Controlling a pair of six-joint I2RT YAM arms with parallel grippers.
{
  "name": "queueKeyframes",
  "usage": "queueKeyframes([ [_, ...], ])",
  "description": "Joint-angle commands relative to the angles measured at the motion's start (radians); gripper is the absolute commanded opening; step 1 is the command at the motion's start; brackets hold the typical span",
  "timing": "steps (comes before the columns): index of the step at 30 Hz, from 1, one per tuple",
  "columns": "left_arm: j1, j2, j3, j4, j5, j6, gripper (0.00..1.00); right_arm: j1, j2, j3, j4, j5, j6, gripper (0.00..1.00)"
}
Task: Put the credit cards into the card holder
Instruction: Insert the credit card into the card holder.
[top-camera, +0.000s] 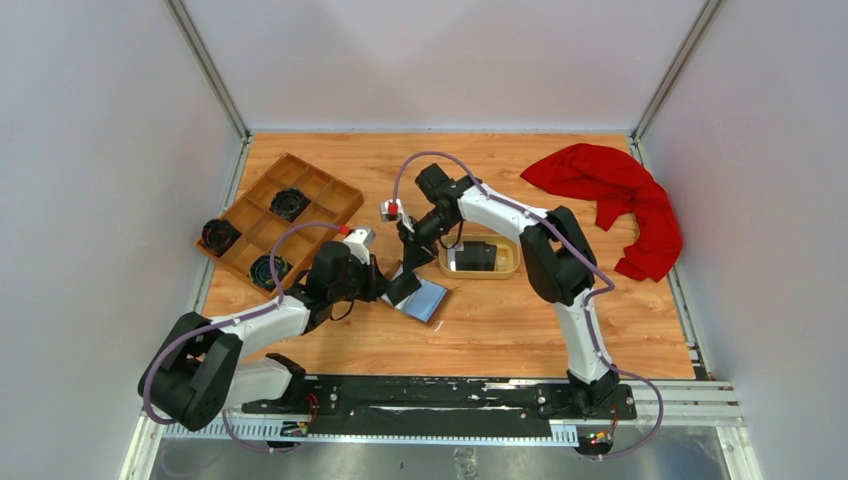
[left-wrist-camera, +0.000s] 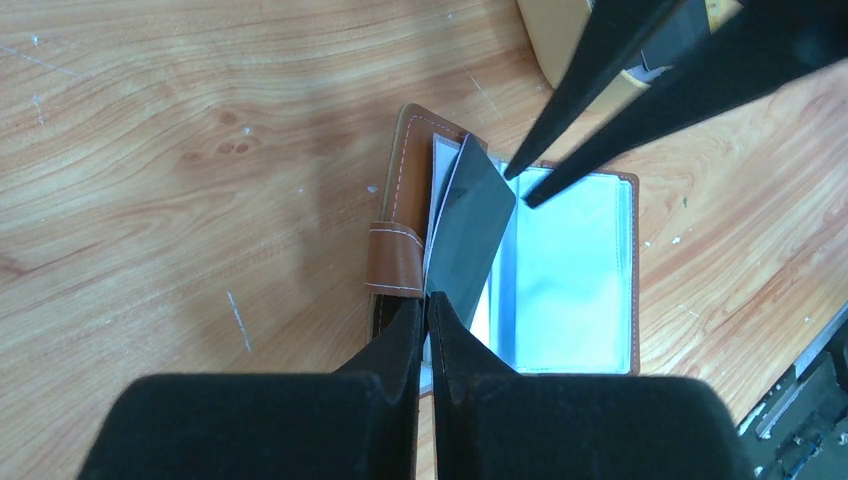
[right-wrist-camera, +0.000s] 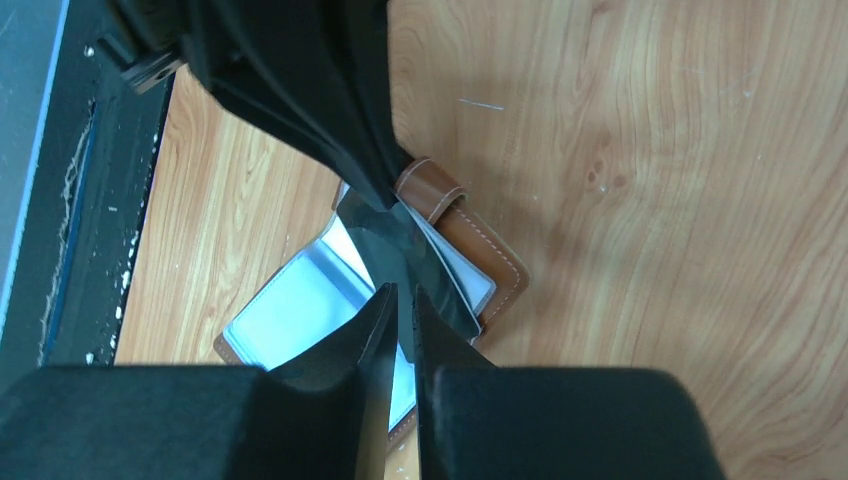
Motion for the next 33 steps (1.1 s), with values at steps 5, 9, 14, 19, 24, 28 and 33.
queueKeyframes([
  [5, -0.009, 0.000, -0.018, -0.070, -0.015, 0.033, 0.00, -0.007, 0.073, 0.045, 0.010, 0.031, 0.109, 0.02],
  [9, -0.009, 0.006, -0.014, -0.071, -0.012, 0.033, 0.00, -0.007, 0.093, 0.057, 0.035, 0.046, 0.153, 0.00],
  [14, -0.011, -0.002, -0.016, -0.071, -0.009, 0.033, 0.00, -0.007, 0.113, 0.075, 0.069, 0.047, 0.215, 0.00],
  [19, -0.019, -0.009, -0.014, -0.071, -0.011, 0.032, 0.00, -0.007, 0.126, 0.079, 0.103, 0.037, 0.278, 0.00],
  [24, -0.027, -0.013, -0.011, -0.071, -0.014, 0.034, 0.00, -0.005, 0.141, 0.085, 0.125, 0.030, 0.328, 0.01],
  [28, -0.030, -0.026, -0.011, -0.072, -0.017, 0.034, 0.00, 0.000, 0.154, 0.080, 0.127, 0.062, 0.332, 0.01],
  [33, -0.032, -0.048, -0.012, -0.072, -0.018, 0.033, 0.00, 0.003, 0.168, 0.063, 0.127, 0.112, 0.329, 0.01],
])
